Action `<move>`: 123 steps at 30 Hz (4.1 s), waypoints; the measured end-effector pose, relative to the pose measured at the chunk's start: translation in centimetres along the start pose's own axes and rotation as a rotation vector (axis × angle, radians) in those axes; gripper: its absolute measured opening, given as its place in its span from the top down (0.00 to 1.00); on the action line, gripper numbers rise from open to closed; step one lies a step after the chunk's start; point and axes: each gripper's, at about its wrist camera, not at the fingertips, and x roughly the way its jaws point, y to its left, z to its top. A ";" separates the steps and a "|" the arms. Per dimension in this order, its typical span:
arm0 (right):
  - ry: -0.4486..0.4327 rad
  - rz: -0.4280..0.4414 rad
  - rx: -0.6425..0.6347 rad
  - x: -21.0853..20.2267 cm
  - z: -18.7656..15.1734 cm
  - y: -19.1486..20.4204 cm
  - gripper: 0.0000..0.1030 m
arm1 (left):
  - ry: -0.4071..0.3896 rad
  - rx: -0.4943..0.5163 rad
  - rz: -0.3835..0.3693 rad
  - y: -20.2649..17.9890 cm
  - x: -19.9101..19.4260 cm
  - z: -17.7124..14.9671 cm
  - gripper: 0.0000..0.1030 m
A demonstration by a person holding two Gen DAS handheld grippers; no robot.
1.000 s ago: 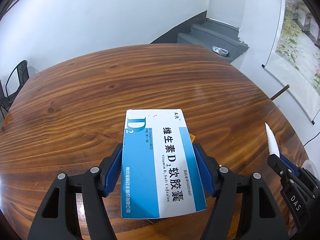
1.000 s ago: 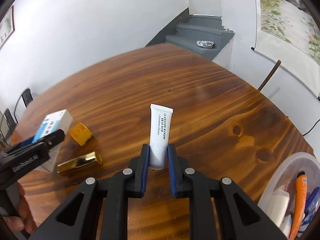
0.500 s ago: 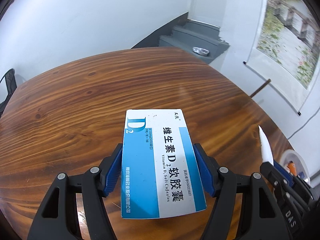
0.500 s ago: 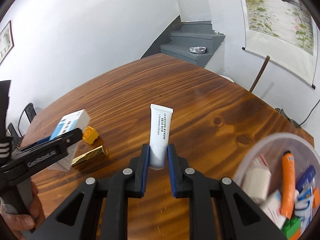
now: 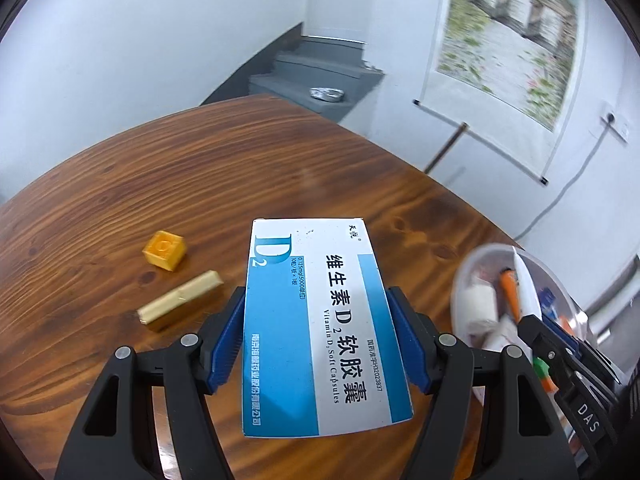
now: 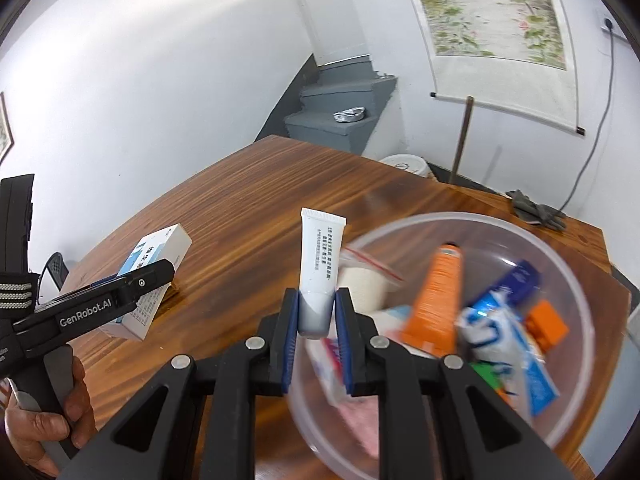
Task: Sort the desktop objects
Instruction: 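Carry the vitamin box and white tube over the clear bowl, then open both tools, dropping the box and tube into the bowl, then move both open tools back toward the yellow block and gold tube, then grasp the yellow block with the left tool while the right tool grasps the gold tube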
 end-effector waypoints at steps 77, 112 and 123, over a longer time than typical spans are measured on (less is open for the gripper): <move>-0.071 -0.065 0.056 -4.4 -1.0 -6.2 0.42 | 0.159 -0.001 -0.149 -5.7 2.4 -0.3 0.30; 0.159 0.191 -0.237 5.5 -1.7 12.2 0.24 | 0.101 -0.064 0.176 13.0 6.3 2.2 0.30; 0.240 0.165 -0.239 9.8 -1.9 13.9 0.24 | 0.139 -0.034 0.188 15.0 9.2 2.3 0.30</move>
